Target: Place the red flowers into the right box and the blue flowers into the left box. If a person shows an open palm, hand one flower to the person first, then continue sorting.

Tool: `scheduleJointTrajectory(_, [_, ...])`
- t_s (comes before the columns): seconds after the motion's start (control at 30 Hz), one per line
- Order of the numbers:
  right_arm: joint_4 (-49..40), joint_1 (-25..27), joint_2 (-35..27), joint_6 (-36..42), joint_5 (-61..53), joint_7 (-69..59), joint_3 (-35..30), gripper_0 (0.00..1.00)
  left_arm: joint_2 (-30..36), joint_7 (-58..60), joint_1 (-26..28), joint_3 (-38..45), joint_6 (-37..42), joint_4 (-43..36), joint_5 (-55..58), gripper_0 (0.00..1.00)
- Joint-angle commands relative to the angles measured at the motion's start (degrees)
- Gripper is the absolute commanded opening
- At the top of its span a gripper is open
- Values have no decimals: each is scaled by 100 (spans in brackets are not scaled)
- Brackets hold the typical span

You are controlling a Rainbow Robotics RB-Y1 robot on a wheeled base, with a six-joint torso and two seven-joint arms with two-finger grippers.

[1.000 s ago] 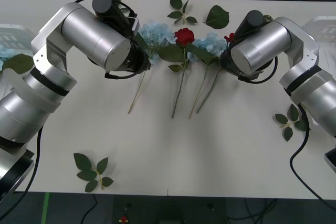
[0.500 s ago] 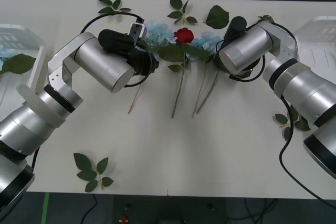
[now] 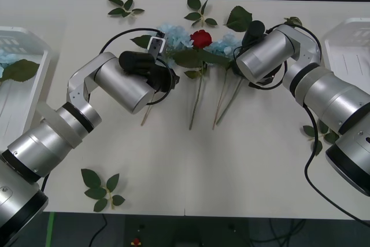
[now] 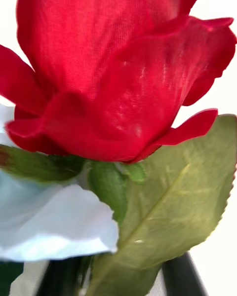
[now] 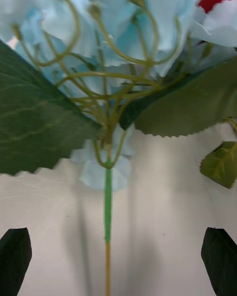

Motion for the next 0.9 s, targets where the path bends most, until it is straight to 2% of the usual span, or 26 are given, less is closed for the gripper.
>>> scheduleJointTrajectory(0.03, [-44, -291, 94, -58, -53, -4, 3, 0, -114, -2, 16, -404, -381, 122, 29, 100])
scheduleJointTrajectory(0.4, [-44, -291, 77, -75, -106, 31, 3, 0, -123, 41, 16, -519, -609, 360, 29, 100])
scheduleJointTrajectory(0.43, [-44, -291, 59, -75, -115, 67, 3, 0, -123, 50, 16, -519, -609, 360, 29, 69])
scheduleJointTrajectory(0.47, [-62, -291, 42, -67, -106, 102, 3, 0, -123, 59, 16, -519, -609, 360, 29, 33])
scheduleJointTrajectory(0.5, [-71, -291, 24, -67, -115, 110, 3, 0, -123, 59, 16, -519, -609, 360, 38, 12])
scheduleJointTrajectory(0.53, [-123, -291, -37, -58, -159, 163, 3, 0, -123, 59, 16, -519, -609, 360, 38, 0])
scheduleJointTrajectory(0.7, [-326, -264, -284, 83, -528, 822, -252, 0, -123, 59, 16, -519, -689, 360, 38, 0])
scheduleJointTrajectory(0.9, [-1099, -27, -714, 689, -677, 1631, -884, 0, -123, 59, 16, -519, -750, 360, 38, 0])
